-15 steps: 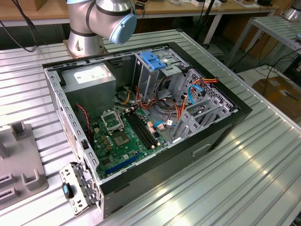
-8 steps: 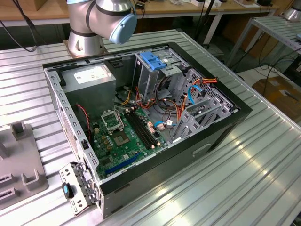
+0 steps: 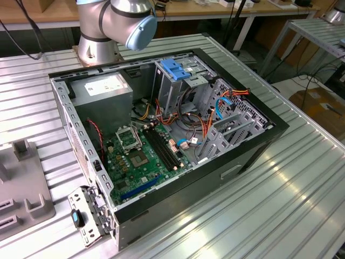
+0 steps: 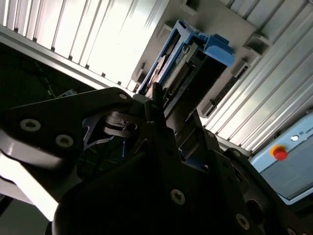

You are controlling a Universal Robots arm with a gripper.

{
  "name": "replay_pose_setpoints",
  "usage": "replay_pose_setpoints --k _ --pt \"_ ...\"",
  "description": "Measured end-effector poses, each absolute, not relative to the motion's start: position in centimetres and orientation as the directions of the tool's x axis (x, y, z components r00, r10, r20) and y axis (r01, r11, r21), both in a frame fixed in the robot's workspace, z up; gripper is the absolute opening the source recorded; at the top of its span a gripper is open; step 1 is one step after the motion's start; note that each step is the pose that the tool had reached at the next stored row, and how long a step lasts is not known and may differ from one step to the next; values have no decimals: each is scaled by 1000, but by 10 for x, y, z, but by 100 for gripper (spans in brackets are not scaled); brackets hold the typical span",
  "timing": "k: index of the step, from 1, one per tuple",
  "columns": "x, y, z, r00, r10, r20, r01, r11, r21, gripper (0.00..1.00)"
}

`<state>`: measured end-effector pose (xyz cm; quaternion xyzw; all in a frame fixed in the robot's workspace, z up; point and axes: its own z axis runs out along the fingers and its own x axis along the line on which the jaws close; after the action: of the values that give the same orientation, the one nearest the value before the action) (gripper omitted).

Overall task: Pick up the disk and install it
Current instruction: 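Pick up the disk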

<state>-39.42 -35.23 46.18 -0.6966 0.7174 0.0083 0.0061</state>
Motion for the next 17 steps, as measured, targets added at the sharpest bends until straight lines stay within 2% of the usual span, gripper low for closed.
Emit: replay_pose_setpoints --k 17 --pt "-360 -352 462 -30 -999 -20 -1000 29 4 35"
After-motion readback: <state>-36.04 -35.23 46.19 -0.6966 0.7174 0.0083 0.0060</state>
